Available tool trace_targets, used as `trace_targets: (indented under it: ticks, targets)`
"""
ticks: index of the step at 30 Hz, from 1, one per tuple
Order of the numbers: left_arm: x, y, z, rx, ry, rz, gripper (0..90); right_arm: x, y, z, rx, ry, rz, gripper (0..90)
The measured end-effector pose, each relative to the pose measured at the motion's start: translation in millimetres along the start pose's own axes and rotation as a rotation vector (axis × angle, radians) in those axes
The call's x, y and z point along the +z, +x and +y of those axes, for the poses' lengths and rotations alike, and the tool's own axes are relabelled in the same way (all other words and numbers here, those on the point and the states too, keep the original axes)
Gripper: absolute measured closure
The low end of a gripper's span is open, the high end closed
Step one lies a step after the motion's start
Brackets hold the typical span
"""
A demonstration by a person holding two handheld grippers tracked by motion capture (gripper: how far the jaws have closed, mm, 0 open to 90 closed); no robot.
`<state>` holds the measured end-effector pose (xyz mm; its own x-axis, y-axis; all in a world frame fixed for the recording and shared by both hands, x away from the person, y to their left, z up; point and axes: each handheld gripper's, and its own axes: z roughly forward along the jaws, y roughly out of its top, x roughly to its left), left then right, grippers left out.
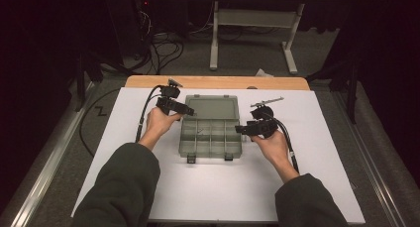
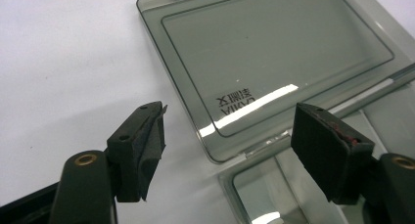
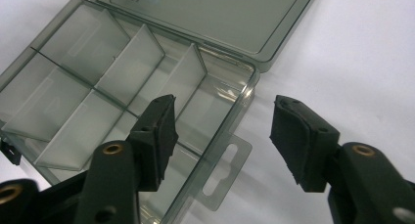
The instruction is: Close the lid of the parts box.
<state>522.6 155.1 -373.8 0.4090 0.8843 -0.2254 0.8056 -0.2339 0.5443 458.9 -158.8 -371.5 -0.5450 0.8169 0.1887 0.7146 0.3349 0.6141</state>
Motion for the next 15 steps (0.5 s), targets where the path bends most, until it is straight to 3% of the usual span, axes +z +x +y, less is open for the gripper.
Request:
trace_targets:
  ticks: [6,12,13,14,15]
  targets:
    - [8.7,1.6,5.9,-0.026,0.021,0.013,29.0,4.8,1.4,2.9,0.003,0.039,0.003,49.6]
    - [18.3,2.8,11.2,-0.024,0.037,0.019,29.3,5.1,1.8,3.3,0.004,0.058,0.006,51.8]
    - [19.9,2.8,12.0,-0.028,0.038,0.019,29.3,5.7,1.9,3.6,0.004,0.064,0.009,52.1]
    - [19.9,0.7,12.1,-0.063,0.057,0.027,29.4,6.7,1.7,4.0,0.000,0.071,0.007,52.2]
    - [21.3,0.9,13.0,-0.060,0.059,0.027,29.5,7.1,2.2,4.7,-0.003,0.079,0.010,52.4]
